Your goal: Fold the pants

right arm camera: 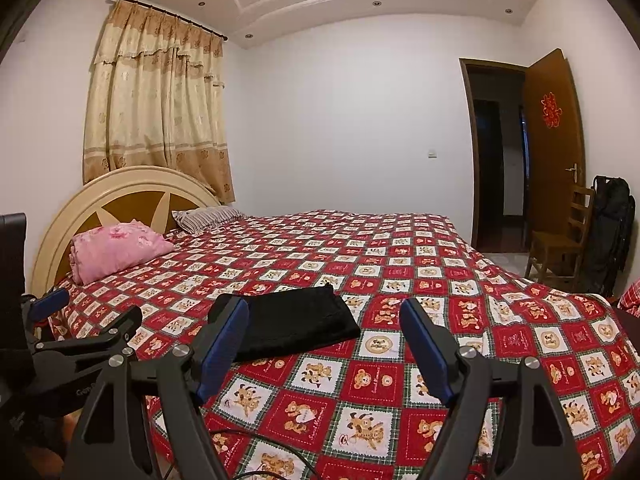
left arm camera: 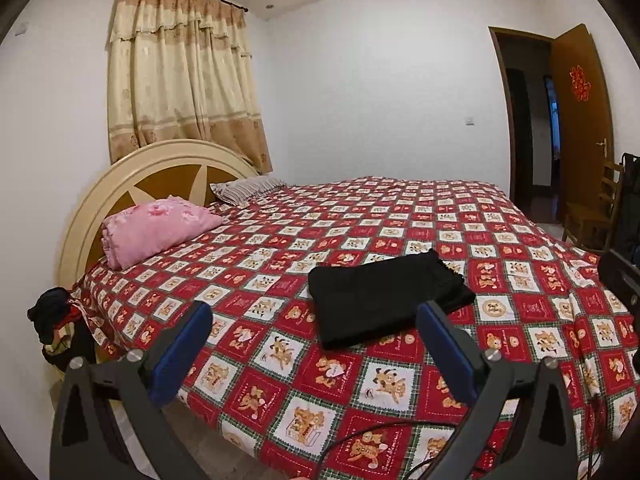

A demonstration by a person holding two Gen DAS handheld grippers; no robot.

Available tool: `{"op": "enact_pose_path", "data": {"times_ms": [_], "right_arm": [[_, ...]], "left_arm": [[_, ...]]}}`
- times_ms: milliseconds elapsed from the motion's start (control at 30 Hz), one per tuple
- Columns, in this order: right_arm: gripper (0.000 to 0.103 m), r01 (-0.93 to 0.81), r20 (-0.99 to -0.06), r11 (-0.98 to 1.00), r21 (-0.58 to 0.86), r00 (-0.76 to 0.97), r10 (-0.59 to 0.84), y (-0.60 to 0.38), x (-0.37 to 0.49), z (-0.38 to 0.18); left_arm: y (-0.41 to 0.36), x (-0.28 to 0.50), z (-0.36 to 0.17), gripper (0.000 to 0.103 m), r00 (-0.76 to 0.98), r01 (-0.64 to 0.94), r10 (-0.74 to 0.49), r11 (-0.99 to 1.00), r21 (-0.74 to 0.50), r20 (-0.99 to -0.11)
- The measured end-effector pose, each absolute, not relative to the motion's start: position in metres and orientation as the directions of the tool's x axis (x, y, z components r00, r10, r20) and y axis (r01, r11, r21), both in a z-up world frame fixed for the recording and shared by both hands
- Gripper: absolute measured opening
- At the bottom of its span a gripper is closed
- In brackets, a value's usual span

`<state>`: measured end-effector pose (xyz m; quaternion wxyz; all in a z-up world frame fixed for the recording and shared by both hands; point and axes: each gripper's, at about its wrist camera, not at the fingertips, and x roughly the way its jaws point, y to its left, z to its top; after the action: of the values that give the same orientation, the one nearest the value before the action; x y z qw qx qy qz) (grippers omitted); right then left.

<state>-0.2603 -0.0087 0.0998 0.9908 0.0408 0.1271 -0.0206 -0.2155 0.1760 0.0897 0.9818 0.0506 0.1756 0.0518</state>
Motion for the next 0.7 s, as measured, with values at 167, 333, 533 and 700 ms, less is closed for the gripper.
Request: {"op": "enact_pose_path", "data": {"times_ms": [167, 333, 533, 700], "right_arm": [[0.079, 0.055, -0.256, 0.995, 0.083, 0.966, -0.032, -0.0113, -0.2605, 0.0992], [0.079, 0.055, -0.255, 0.995, 0.082, 0.966, -0.032, -0.0118, -0.2605, 0.0989], [0.079, 0.055, -0.264, 0.995, 0.084, 0.964, -0.031, -0.0130, -0.2591, 0.0972], [0.079, 0.056, -0.264, 0.995, 0.084, 0.964, -0.032, -0.0135, -0.2592, 0.0968]], "left_arm": [[0.1740, -0.2150, 0.0899, 0.103, 0.932, -0.081, 0.119, 0.989, 0.124, -0.343], [0.1733, -0.2134, 0.0894, 0.103, 0.929, -0.078, 0.118, 0.989, 0.128, -0.350], [0.1738, -0.2128, 0.0891, 0.103, 0.930, -0.077, 0.117, 0.989, 0.128, -0.350], [0.1740, -0.2131, 0.0881, 0.103, 0.928, -0.076, 0.116, 0.989, 0.127, -0.353]]}}
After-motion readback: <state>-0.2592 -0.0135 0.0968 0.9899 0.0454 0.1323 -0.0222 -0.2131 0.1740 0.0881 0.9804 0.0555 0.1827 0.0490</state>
